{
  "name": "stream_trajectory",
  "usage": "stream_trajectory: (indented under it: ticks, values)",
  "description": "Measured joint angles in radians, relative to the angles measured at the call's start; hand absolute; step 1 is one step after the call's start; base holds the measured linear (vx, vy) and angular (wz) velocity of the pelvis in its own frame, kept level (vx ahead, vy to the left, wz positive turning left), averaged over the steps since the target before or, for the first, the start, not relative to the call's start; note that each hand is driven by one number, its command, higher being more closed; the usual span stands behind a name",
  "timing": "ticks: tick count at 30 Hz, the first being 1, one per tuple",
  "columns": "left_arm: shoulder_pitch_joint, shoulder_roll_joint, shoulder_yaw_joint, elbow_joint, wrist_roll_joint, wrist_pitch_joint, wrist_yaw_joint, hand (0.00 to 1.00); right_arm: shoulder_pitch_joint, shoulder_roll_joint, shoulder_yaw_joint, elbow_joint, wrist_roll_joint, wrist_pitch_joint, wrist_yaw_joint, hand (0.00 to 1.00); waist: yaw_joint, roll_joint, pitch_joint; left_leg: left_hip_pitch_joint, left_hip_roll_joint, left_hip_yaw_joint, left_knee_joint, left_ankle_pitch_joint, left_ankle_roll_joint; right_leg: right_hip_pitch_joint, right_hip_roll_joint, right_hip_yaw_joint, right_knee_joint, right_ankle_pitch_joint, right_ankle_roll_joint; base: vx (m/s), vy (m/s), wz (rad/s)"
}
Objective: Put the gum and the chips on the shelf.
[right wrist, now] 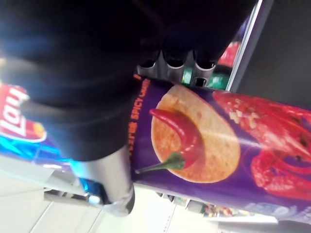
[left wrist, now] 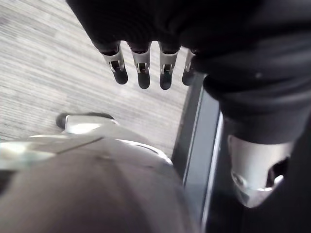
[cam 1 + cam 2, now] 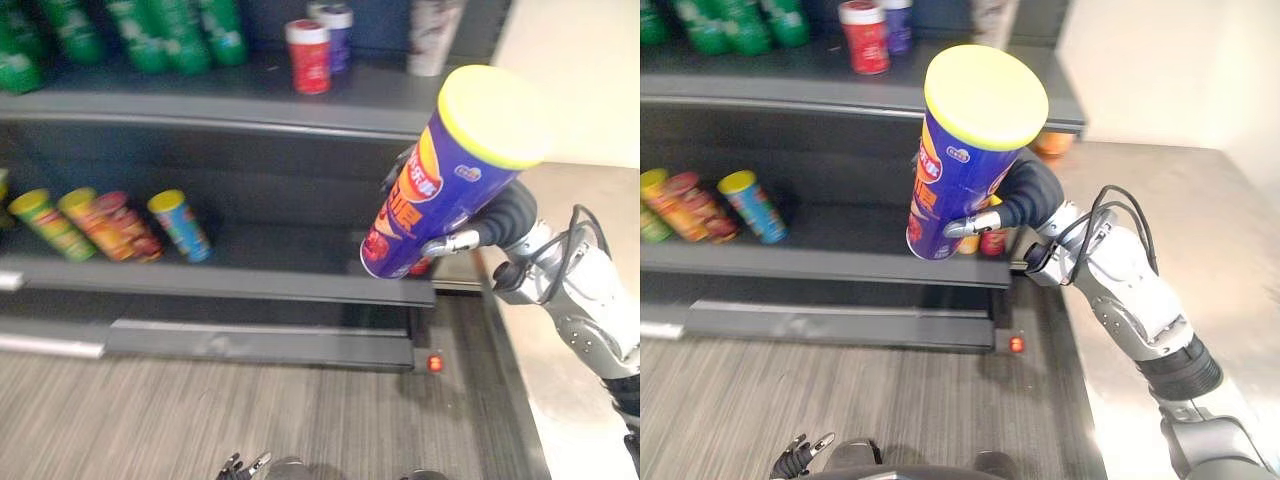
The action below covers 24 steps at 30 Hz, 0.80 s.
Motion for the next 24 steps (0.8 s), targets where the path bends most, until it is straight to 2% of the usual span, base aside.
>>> stream_trajectory:
  ticks: [1,2,3,4,11,16,23,24]
  values:
    - [0.005,-0.007,-0.007,0.004,0.001,0.005,0.0,0.0,0.001,0.011,0.002,0.02,0.0,0.0,0.002,1.0,0.0,0.012,-0.005,0.023,-0.008,-0.002,-0.072,0.019,-0.032,0.022,-0.002,-0.04,-0.017,0.006,0.009,-0.07,0.117,0.77]
    - [0.01,-0.005,-0.011,0.011,0.002,0.006,-0.001,0.0,0.001,0.017,0.002,0.029,0.0,0.001,0.002,1.0,0.006,0.012,-0.004,0.035,-0.014,-0.005,-0.097,0.032,-0.034,0.033,-0.005,-0.051,-0.025,0.011,0.011,-0.06,0.096,0.64]
    - [0.024,-0.007,-0.014,0.015,0.008,0.007,-0.006,0.0,0.001,0.025,0.002,0.037,0.0,0.003,0.001,1.0,0.028,0.011,-0.005,0.056,-0.018,-0.004,-0.139,0.056,-0.031,0.049,-0.003,-0.057,-0.05,0.028,0.015,-0.06,0.071,0.18]
    - [0.026,-0.005,-0.017,0.026,0.024,0.007,-0.008,0.0,0.0,0.029,0.002,0.036,0.0,0.002,0.002,1.0,0.037,0.011,-0.005,0.068,-0.02,-0.002,-0.16,0.07,-0.031,0.058,0.0,-0.057,-0.067,0.042,0.017,-0.06,0.049,0.03]
    - [0.017,0.006,-0.043,0.039,0.051,0.008,-0.008,0.0,0.003,0.126,0.012,0.127,-0.004,0.002,-0.009,1.0,0.035,0.011,-0.008,0.122,-0.016,0.03,-0.285,0.151,-0.037,0.055,0.024,-0.025,-0.117,0.102,0.022,-0.05,0.026,-0.14]
    - [-0.003,0.024,-0.08,0.031,0.068,0.007,-0.012,0.0,-0.027,0.128,0.05,0.244,-0.025,0.004,-0.022,1.0,0.038,0.014,-0.004,0.063,-0.008,0.033,-0.29,0.164,-0.042,-0.005,0.037,-0.012,-0.142,0.138,0.019,-0.05,0.027,-0.13]
    - [-0.043,0.03,-0.093,-0.024,0.029,0.004,-0.01,0.0,-0.158,0.129,0.059,0.398,-0.101,0.01,-0.096,1.0,0.065,0.018,0.07,-0.028,-0.004,-0.004,-0.29,0.192,-0.041,-0.067,0.046,-0.041,-0.152,0.164,0.02,-0.03,0.017,0.12]
    - [-0.045,0.03,-0.099,-0.033,0.021,0.004,-0.008,0.0,-0.165,0.131,0.059,0.417,-0.105,0.011,-0.1,1.0,0.08,0.018,0.073,-0.042,-0.006,-0.007,-0.288,0.195,-0.04,-0.076,0.046,-0.048,-0.152,0.165,0.02,0.05,0.003,0.12]
